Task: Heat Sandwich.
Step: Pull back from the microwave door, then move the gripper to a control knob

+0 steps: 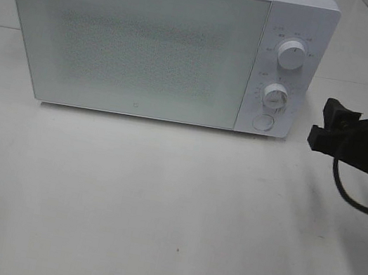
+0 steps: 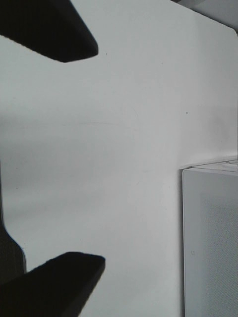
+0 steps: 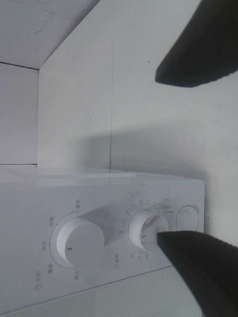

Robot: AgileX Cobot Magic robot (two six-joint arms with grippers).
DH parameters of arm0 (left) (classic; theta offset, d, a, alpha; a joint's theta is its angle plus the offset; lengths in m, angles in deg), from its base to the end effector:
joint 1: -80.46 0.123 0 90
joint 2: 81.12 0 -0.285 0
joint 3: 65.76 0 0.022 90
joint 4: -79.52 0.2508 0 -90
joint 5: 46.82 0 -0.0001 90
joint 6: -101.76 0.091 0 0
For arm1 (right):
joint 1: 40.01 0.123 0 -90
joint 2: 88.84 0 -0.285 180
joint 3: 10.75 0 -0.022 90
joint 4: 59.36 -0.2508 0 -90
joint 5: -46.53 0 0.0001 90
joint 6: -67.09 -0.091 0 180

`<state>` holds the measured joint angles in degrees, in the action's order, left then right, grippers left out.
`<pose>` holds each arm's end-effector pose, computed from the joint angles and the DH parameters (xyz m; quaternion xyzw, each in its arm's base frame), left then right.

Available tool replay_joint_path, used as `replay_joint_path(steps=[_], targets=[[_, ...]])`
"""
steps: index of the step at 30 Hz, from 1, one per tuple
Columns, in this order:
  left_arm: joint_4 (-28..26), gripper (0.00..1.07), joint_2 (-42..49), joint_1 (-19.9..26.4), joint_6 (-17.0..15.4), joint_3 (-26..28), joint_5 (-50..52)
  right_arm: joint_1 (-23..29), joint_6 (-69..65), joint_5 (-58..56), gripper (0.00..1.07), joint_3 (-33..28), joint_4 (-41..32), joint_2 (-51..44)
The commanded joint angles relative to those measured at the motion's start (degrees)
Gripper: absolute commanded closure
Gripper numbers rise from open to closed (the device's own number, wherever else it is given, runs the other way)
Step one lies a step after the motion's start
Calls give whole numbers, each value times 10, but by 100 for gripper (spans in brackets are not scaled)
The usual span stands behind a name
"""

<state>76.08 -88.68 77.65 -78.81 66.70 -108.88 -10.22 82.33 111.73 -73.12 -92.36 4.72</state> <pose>-0.0088 -0.0044 0.2805 0.0185 0.8528 -0.0453 0.5200 0.2123 0.0697 0.1807 -0.0156 0.7321 -0.0137 0.6809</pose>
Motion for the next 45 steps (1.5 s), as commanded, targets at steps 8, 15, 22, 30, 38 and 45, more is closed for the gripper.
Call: replay_joint_path(steps=[8, 15, 22, 30, 38, 45], targets=[[-5, 6, 10, 2, 0, -1, 7, 96, 10, 104, 31, 13, -96, 71], [-5, 6, 10, 2, 0, -1, 7, 138, 10, 108, 31, 50, -124, 109], [-5, 6, 10, 2, 0, -1, 7, 143, 16, 98, 31, 88, -145, 138], [-5, 6, 10, 2, 0, -1, 7, 141, 52, 77, 31, 121, -147, 144], [-5, 6, 10, 2, 0, -1, 7, 99, 32, 52, 31, 163, -129, 203], [-5, 6, 10, 2, 0, -1, 7, 94, 24, 53, 31, 207, -120, 242]])
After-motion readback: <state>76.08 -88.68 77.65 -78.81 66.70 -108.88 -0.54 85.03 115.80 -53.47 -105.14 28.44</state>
